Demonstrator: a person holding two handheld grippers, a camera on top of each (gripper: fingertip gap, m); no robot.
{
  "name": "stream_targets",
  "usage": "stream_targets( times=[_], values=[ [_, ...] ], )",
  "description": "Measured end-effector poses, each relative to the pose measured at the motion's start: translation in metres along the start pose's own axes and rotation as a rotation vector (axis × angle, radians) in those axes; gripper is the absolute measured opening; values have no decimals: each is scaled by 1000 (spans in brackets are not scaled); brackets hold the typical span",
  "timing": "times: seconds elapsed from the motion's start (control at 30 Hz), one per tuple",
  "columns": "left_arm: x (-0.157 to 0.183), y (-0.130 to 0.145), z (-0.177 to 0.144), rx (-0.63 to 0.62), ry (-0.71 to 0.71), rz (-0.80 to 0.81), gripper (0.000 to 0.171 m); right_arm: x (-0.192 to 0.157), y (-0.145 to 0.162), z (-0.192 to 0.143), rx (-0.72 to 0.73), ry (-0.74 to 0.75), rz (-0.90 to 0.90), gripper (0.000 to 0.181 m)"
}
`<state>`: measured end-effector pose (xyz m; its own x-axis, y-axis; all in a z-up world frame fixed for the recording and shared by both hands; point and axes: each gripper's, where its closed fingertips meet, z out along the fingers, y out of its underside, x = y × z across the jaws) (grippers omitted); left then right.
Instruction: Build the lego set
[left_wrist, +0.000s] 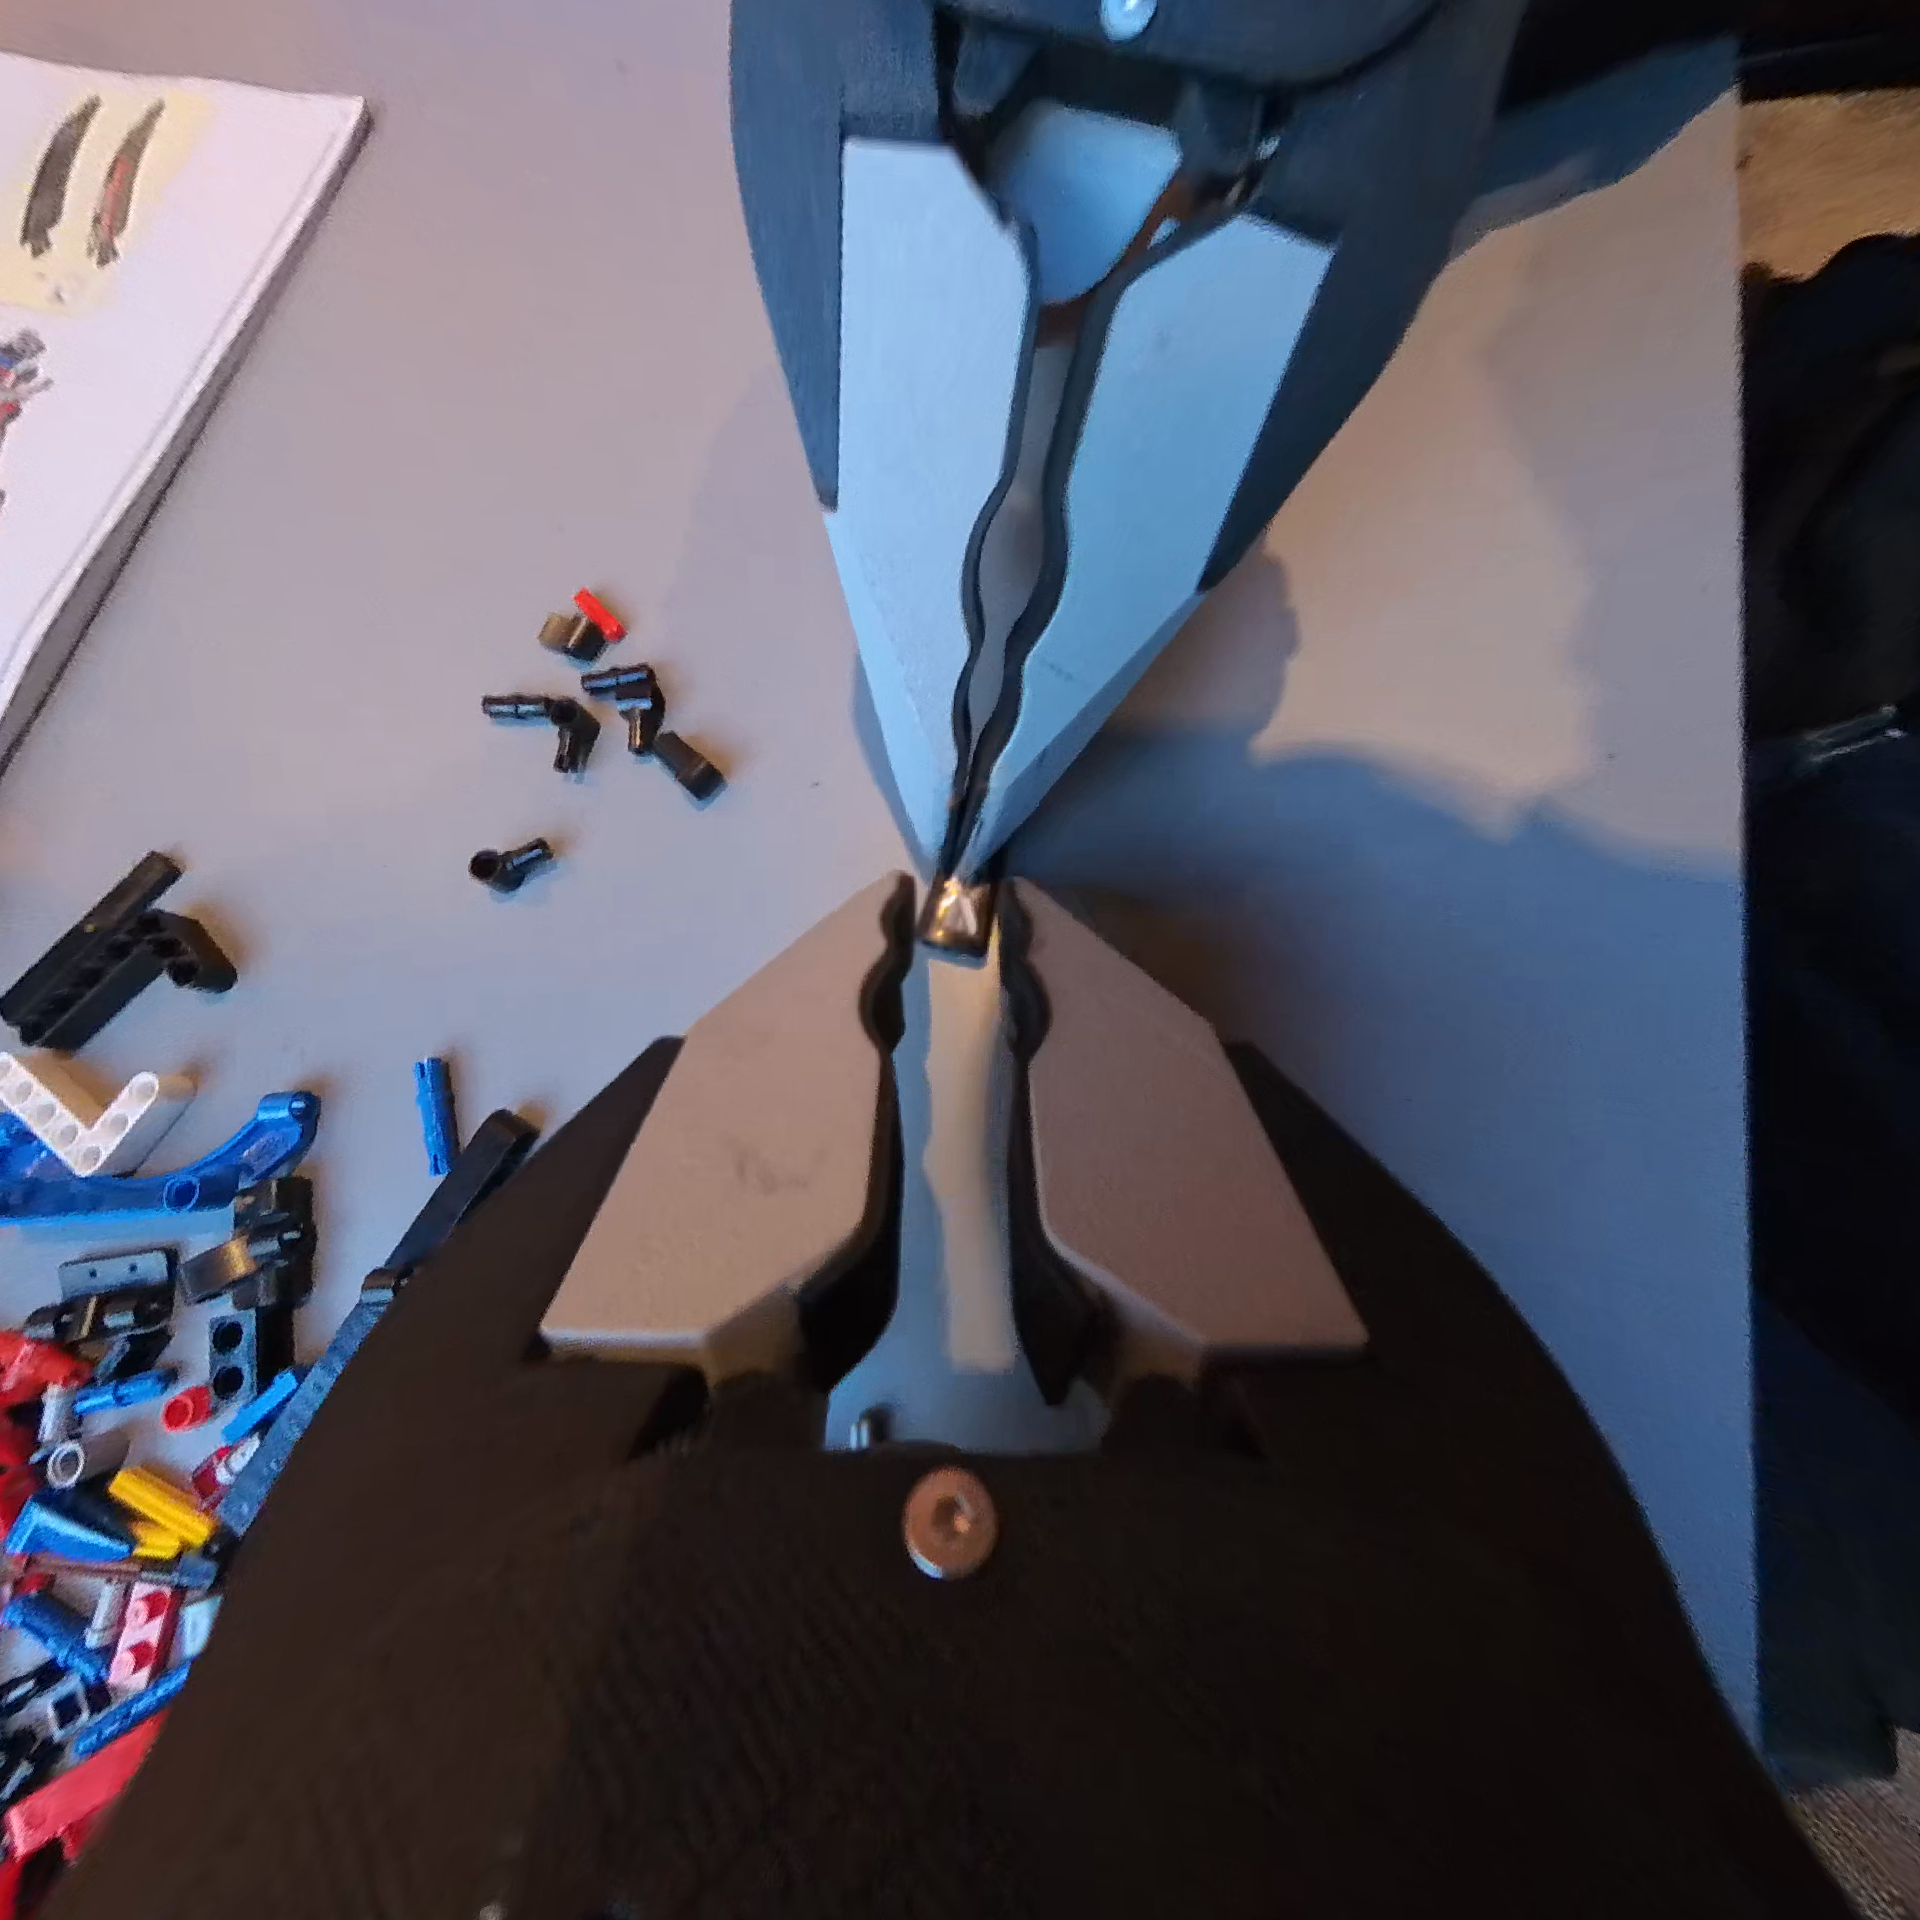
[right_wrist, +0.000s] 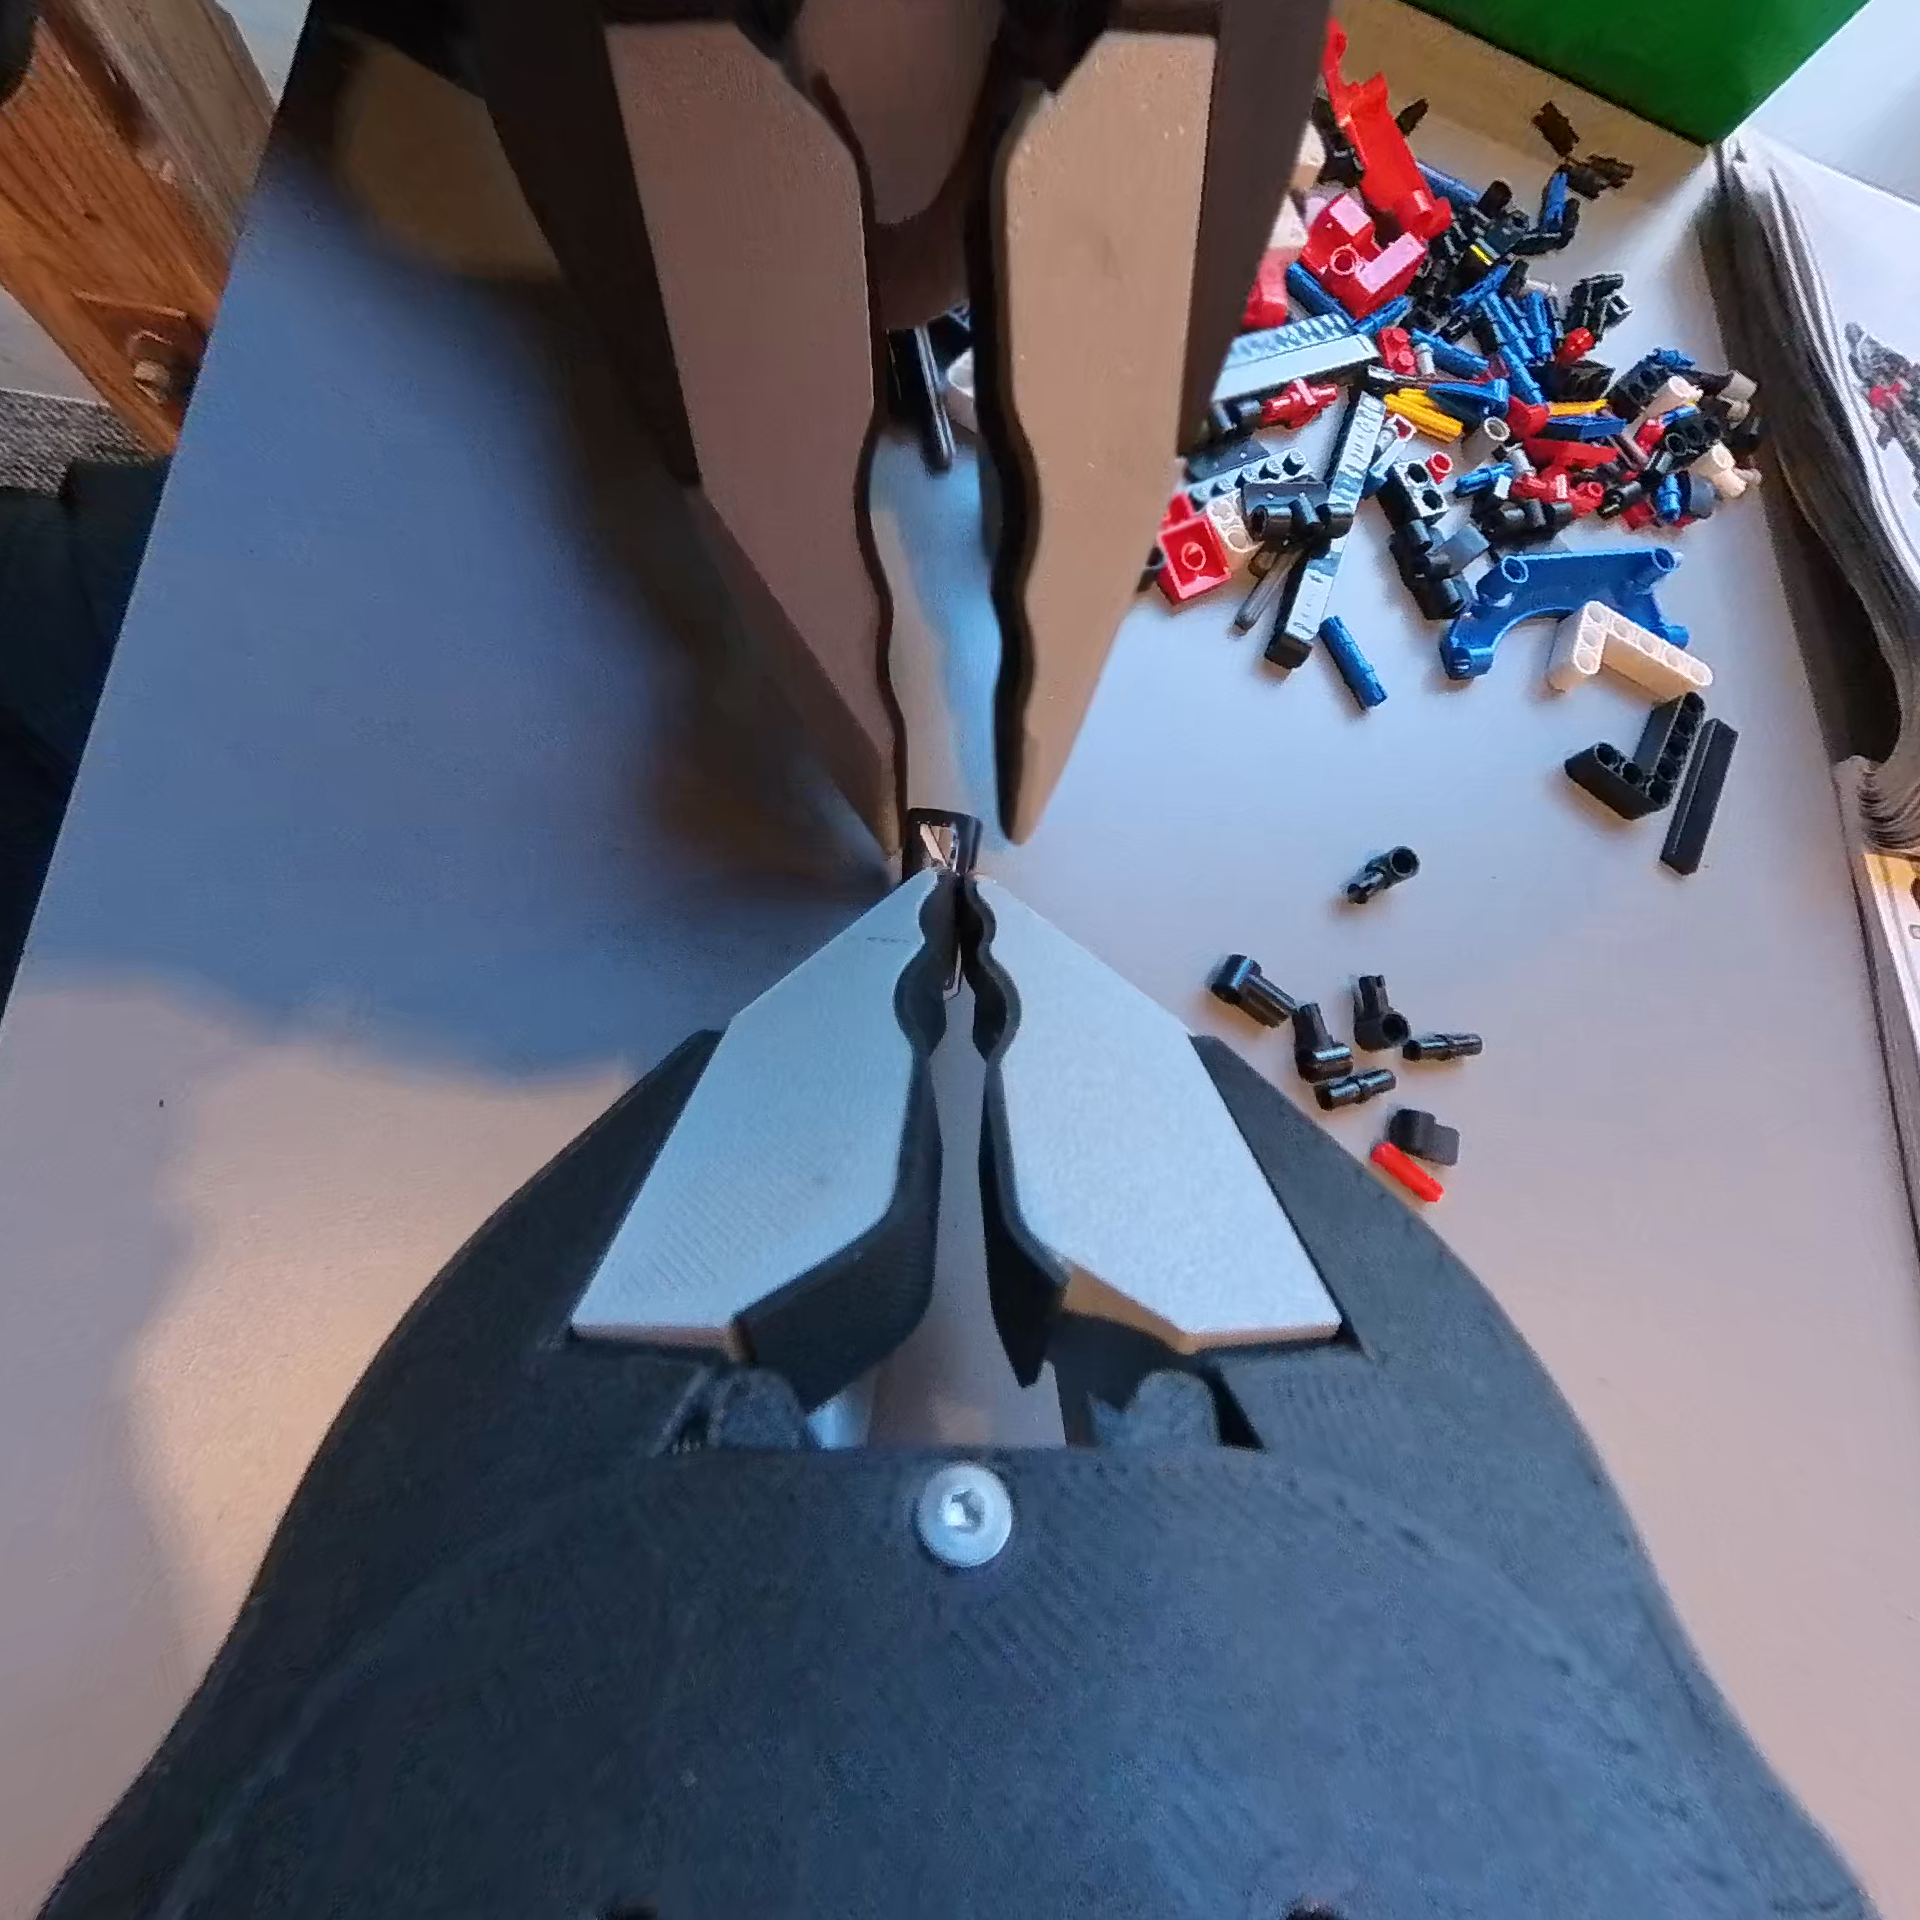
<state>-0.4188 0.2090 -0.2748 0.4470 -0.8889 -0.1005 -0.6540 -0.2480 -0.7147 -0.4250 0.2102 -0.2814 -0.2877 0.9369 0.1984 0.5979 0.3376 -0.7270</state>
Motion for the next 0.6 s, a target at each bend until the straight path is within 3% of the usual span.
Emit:
stream_targets(
  times=[0.1,0.6],
  values=[
    [3,-1,0,6,14,5,0,0,0,0,6,-3,5,0],
    [0,7,6,-120,-62,0,10,8,0,-9,39,-1,84,0]
  ],
)
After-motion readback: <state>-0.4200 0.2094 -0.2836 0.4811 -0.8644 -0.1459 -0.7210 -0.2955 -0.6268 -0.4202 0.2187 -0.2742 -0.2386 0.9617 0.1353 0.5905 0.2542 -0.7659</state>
